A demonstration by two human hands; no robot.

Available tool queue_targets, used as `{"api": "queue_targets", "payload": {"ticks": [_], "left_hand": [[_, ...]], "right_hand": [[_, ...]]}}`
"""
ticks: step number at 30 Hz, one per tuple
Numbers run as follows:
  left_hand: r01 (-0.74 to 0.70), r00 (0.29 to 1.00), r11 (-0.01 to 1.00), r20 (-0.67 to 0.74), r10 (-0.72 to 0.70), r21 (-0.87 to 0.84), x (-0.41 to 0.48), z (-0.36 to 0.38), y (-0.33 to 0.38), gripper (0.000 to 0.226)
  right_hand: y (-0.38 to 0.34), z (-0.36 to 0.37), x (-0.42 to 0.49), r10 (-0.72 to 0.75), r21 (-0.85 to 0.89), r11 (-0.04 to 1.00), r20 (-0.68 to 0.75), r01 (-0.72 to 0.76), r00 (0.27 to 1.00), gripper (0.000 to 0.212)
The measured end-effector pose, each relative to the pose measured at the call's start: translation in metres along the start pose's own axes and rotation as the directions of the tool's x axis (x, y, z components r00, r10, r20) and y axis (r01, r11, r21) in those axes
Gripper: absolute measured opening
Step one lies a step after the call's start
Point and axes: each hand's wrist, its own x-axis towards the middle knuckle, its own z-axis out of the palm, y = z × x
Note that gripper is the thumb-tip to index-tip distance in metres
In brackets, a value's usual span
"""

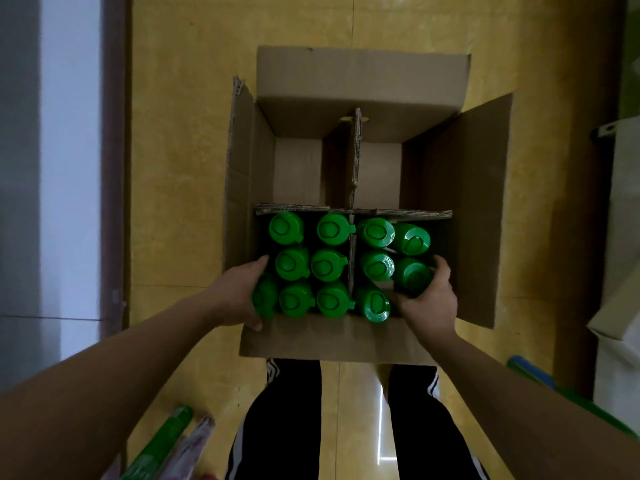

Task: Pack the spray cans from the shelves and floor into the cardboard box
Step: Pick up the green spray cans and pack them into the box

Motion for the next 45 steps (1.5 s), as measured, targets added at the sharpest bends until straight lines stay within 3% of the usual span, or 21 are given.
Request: {"api": "queue_targets", "payload": {"ticks": [5, 10, 13, 20, 25, 32, 39, 42, 45], "left_hand": [[-0.042, 0.997, 0.999, -0.057, 0.044, 0.033, -0.043, -0.033, 0.022, 0.130], [-0.165, 0.961, 0.978, -0.201, 0.189, 0.128, -0.097, -0.091, 0.064, 0.115], [-0.214, 0.915, 0.962, -0.308, 0.259, 0.172, -0.137, -0.129, 0.097, 0.110], [-0.302, 0.818, 0.868, -0.361, 0.448, 0.394, -0.254, -0.207, 0.209, 0.097], [-0.397, 0.675, 0.730, -0.362, 0.643, 0.557, -0.357, -0.213, 0.320, 0.099], [-0.485, 0.369, 0.403, -0.236, 0.899, 0.776, -0.516, -0.120, 0.481, 0.096], [-0.626, 0.084, 0.074, -0.027, 0.996, 0.776, -0.641, 0.097, 0.576, 0.085], [-0.682, 0.005, -0.076, 0.108, 0.994, 0.727, -0.665, 0.189, 0.595, 0.083], [-0.709, -0.015, -0.186, 0.249, 0.968, 0.681, -0.679, 0.275, 0.605, 0.081]], "right_hand": [[-0.046, -0.029, -0.036, -0.018, -0.106, 0.994, -0.024, 0.016, 1.000, 0.100], [-0.122, -0.071, -0.066, -0.147, -0.124, 0.983, -0.102, 0.134, 0.984, 0.089], [-0.157, -0.106, -0.097, -0.192, -0.112, 0.978, -0.183, 0.174, 0.964, 0.085], [-0.205, -0.231, -0.199, -0.254, -0.129, 0.966, -0.298, 0.225, 0.920, 0.083], [-0.205, -0.346, -0.288, -0.278, -0.148, 0.961, -0.483, 0.235, 0.830, 0.084], [-0.117, -0.468, -0.435, -0.222, -0.130, 0.973, -0.748, 0.190, 0.625, 0.085], [0.084, -0.508, -0.614, 0.004, 0.001, 1.000, -0.897, -0.007, 0.442, 0.086], [0.164, -0.498, -0.674, 0.147, 0.116, 0.988, -0.913, -0.102, 0.380, 0.086], [0.227, -0.478, -0.721, 0.268, 0.229, 0.962, -0.902, -0.149, 0.339, 0.081]]}}
